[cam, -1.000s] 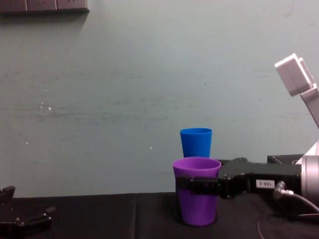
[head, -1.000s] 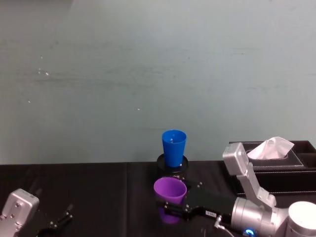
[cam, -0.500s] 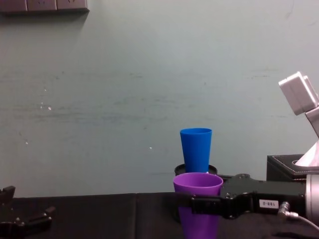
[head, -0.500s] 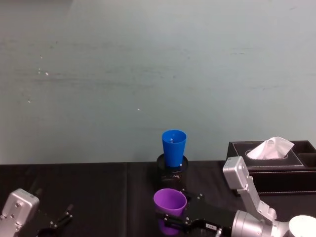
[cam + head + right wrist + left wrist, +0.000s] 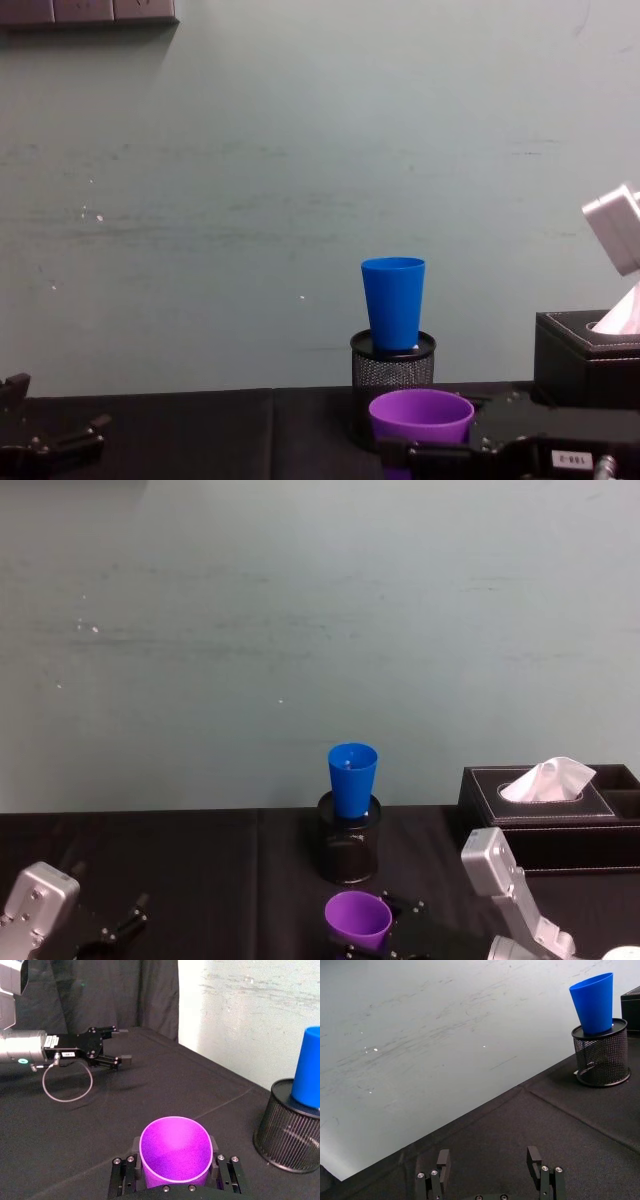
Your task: Pick up one cup with a gripper and tap it against the other cup.
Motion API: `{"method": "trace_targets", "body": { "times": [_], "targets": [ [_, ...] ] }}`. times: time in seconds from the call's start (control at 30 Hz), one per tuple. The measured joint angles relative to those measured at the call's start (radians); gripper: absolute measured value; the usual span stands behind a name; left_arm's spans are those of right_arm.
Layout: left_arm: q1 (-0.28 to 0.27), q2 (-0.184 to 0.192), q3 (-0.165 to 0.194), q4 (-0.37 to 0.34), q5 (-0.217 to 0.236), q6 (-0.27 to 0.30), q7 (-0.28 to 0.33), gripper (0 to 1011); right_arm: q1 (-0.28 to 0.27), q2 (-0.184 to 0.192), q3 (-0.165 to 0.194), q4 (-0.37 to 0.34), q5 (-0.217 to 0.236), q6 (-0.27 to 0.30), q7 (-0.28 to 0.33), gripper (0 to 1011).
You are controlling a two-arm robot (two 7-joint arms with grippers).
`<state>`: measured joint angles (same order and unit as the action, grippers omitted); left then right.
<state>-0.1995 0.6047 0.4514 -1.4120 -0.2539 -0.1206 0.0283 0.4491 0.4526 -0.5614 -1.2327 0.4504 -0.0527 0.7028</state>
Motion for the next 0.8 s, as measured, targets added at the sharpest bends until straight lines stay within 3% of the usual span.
{"method": "trace_targets", "body": {
  "times": [0.8],
  "targets": [
    [0.0, 0.0, 0.0, 0.0, 0.0, 0.0, 0.0, 1000, 0.002, -0.048, 0.011, 0.128, -0.006, -0.07, 0.022, 734]
  ]
}}
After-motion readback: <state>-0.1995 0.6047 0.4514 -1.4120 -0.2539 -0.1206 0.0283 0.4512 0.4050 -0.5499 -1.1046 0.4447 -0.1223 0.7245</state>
